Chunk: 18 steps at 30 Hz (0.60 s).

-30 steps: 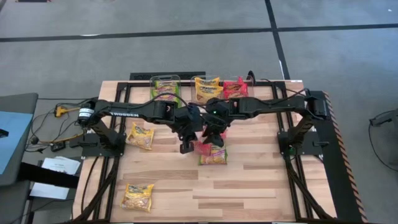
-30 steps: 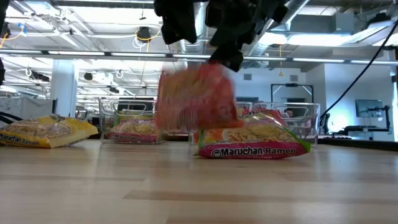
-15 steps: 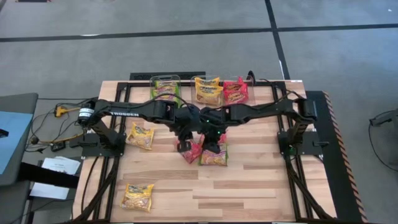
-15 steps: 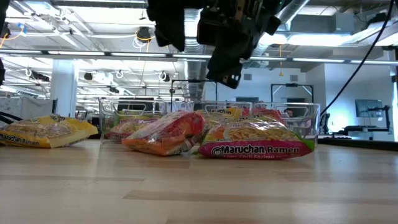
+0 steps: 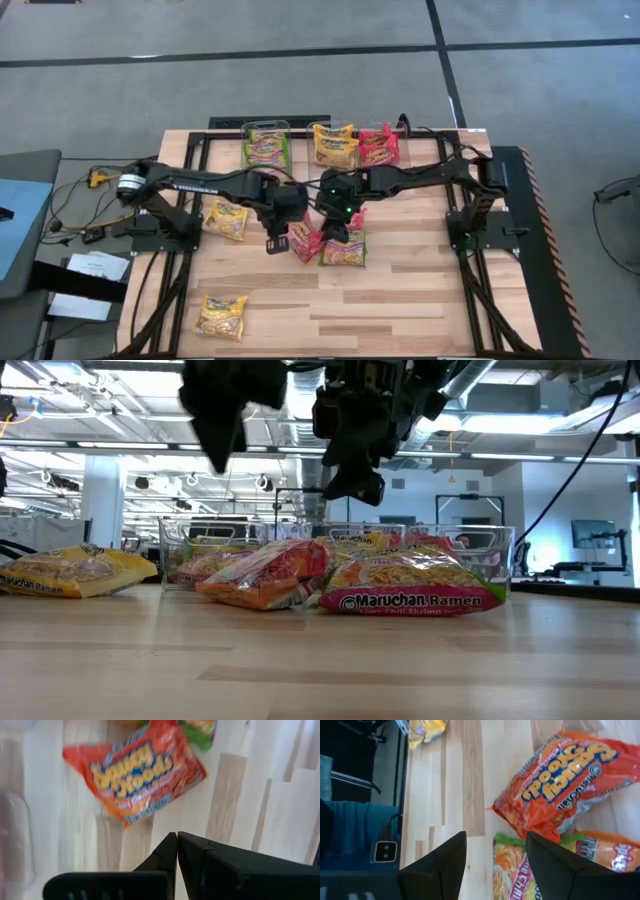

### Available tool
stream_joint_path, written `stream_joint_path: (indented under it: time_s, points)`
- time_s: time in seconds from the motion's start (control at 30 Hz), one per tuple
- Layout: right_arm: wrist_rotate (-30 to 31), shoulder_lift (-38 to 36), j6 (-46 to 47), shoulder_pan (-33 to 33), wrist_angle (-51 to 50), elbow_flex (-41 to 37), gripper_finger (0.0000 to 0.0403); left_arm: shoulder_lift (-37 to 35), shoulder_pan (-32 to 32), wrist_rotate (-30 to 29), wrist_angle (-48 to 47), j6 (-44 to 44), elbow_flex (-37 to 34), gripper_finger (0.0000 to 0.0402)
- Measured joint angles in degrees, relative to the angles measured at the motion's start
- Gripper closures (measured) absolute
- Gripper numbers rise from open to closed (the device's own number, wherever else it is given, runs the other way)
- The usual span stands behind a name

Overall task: Sort Maruchan noodles
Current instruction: Put the red noodle pack into the right transparent bin

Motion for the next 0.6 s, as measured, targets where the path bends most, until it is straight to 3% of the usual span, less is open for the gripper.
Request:
stream_joint_path:
  time_s: [0.27, 0.37, 0.6]
  points:
    - [1.54, 0.96, 4.14, 0.15, 2.84, 0.0, 0.0175, -6.24, -0.45, 0.81, 17.48, -7.63, -15.4, 0.0401]
    - [4.45, 2.13, 5.9, 0.02, 3.5, -0.02, 0.0175, -6.25, -0.91, 1.03, 21.26, -10.07, -18.75, 0.0401]
    - [4.64, 4.25, 12.73, -0.95, 4.23, -0.25, 0.0175, -6.26, -3.09, 0.5, 31.91, -14.36, -26.25, 0.0401]
